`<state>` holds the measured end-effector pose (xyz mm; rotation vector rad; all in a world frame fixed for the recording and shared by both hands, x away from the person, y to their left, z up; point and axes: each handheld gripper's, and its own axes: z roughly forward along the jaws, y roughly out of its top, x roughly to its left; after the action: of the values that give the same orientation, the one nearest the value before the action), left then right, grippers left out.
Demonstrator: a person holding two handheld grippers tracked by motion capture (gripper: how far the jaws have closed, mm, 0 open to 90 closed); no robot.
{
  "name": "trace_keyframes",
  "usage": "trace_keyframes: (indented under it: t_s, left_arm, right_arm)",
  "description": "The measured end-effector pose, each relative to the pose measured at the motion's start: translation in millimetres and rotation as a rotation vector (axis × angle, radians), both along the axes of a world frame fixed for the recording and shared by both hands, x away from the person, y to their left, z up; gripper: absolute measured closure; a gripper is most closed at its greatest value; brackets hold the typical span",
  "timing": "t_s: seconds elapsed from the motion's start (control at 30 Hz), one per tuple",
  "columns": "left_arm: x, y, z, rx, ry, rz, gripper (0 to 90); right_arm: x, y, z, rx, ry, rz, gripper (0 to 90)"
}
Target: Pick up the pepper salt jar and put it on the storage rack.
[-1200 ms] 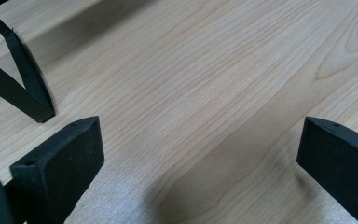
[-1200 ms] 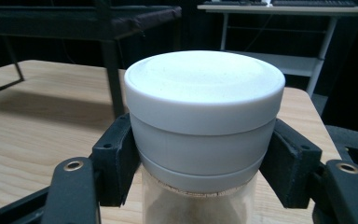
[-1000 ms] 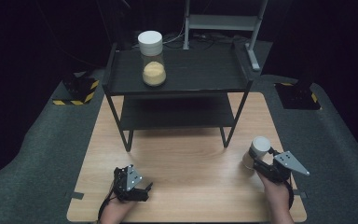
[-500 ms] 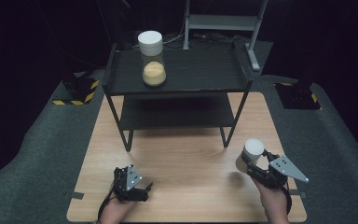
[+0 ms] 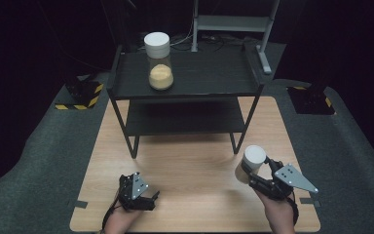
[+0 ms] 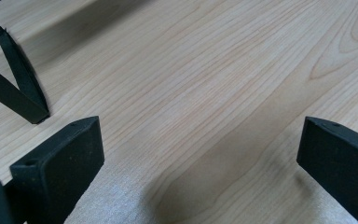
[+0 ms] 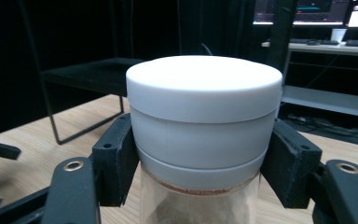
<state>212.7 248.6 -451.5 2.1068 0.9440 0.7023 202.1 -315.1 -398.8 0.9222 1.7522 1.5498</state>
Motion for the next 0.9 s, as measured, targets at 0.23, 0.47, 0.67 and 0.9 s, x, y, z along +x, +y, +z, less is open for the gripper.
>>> trace_keyframes:
  t_s: [0.23,0.47,0.67,0.9]
  left_arm:
    - [0.6,1.6,-0.3,-0.009,0.002,-0.001,0.9]
    - [1.0,2.8,-0.3,-0.015,0.004,-0.002,0.9]
    - [1.3,3.4,0.0,-0.016,0.007,-0.004,0.9]
    - [1.8,3.7,0.0,-0.017,0.009,-0.008,0.9]
  right_arm:
    - [2.8,9.2,5.7,0.01,0.002,0.026,34.3]
    - [6.1,19.8,14.0,0.016,-0.005,0.058,34.3]
    - [9.5,30.0,23.2,0.02,-0.02,0.076,34.3]
    - [13.3,38.2,37.3,0.026,-0.036,0.092,34.3]
